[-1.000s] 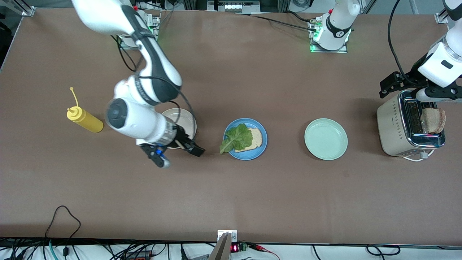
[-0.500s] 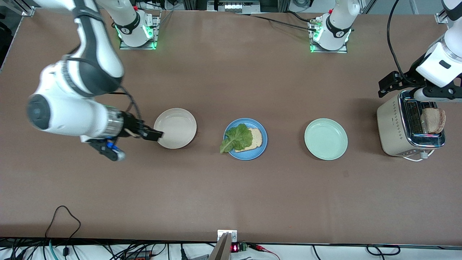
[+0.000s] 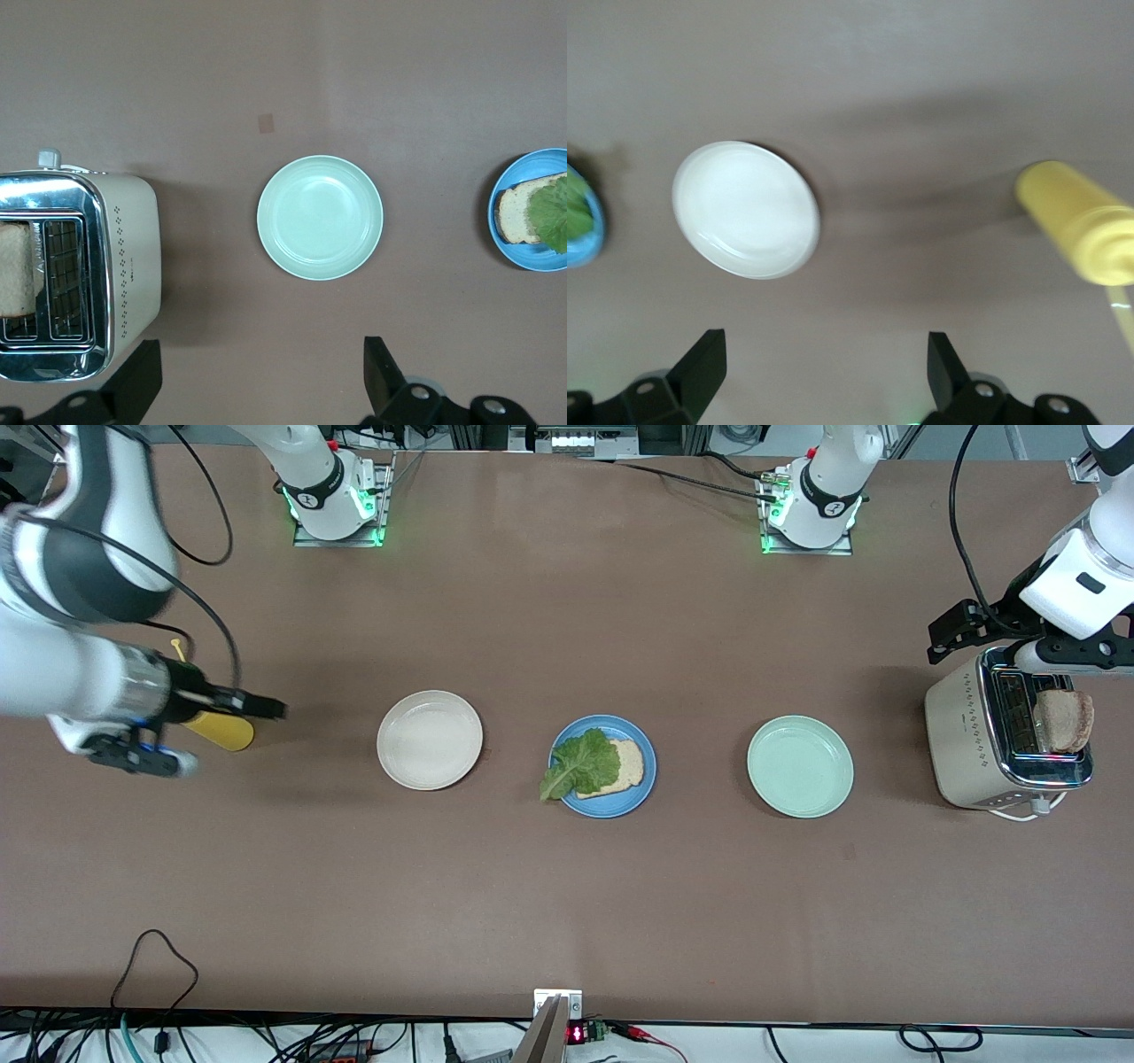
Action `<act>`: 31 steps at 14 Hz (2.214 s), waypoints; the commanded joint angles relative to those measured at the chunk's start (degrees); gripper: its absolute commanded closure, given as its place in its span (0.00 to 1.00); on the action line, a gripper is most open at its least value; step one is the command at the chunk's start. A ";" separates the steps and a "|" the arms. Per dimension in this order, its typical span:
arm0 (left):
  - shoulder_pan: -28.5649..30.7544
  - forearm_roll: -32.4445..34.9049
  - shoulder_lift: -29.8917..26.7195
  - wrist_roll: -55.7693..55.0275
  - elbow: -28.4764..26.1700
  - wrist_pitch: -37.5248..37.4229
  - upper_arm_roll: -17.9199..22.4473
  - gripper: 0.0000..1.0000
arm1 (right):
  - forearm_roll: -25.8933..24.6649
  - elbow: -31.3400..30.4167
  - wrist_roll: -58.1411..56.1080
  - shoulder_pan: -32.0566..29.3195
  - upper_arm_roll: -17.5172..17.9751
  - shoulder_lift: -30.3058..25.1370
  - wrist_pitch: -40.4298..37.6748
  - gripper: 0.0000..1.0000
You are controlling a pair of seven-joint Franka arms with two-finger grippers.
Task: Make sandwich in blue plate with both arms
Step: 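Grasp the yellow mustard bottle with the right gripper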
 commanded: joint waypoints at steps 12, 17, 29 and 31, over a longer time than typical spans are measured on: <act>0.63 -2.10 -0.53 -0.87 -0.11 -0.75 -0.59 0.00 | 2.26 -24.61 -82.37 -24.32 1.38 -12.11 21.43 0.00; 1.16 -2.11 -0.53 -0.87 -0.19 -0.84 -1.12 0.00 | 15.62 -27.35 -104.36 -29.67 1.38 -7.20 24.62 0.00; 1.16 -2.11 -0.53 -0.87 -0.28 -1.01 -1.12 0.00 | 29.17 -26.91 -126.27 -43.92 9.47 7.83 24.88 0.00; 1.25 -2.02 -0.45 -0.87 -0.28 -1.01 -1.12 0.00 | 30.84 -26.91 -127.77 -43.92 10.08 9.77 26.10 0.00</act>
